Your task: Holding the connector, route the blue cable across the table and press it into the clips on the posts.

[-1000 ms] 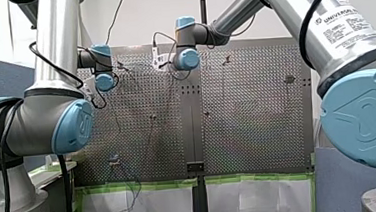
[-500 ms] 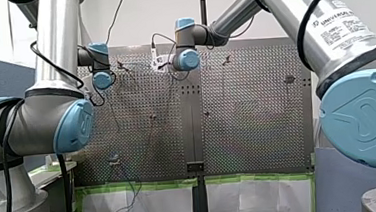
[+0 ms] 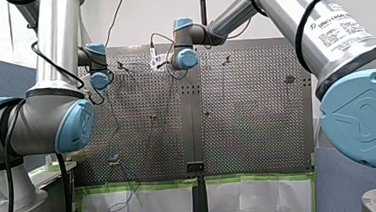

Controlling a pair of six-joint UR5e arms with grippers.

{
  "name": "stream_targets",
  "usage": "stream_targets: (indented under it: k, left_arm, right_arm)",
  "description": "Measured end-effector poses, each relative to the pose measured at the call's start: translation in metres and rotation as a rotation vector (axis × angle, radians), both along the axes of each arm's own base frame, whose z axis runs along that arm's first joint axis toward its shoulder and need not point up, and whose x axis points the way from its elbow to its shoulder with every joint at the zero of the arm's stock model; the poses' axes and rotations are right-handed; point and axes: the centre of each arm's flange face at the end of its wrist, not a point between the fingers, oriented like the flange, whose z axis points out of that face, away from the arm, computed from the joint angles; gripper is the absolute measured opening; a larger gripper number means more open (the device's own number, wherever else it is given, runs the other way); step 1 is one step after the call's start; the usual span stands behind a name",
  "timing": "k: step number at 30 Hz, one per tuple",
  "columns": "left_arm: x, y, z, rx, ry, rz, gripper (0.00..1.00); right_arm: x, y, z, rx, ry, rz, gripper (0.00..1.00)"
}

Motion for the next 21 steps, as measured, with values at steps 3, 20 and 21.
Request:
stream_targets:
  k: [3, 20, 21]
  left_arm:
    - [0.007, 0.002, -0.005, 0.010, 0.024, 0.009, 0.00]
    - [0.012, 0.025, -0.029, -0.023, 0.105, 0.129, 0.00]
    - [0.011, 0.026, -0.029, -0.025, 0.105, 0.135, 0.00]
  right_arm:
    - [0.002, -0.002, 0.005, -0.006, -0.007, -0.001, 0.00]
    - [0.015, -0.017, -0.020, 0.002, 0.028, -0.044, 0.00]
    - [0.015, -0.018, -0.019, 0.001, 0.028, -0.045, 0.00]
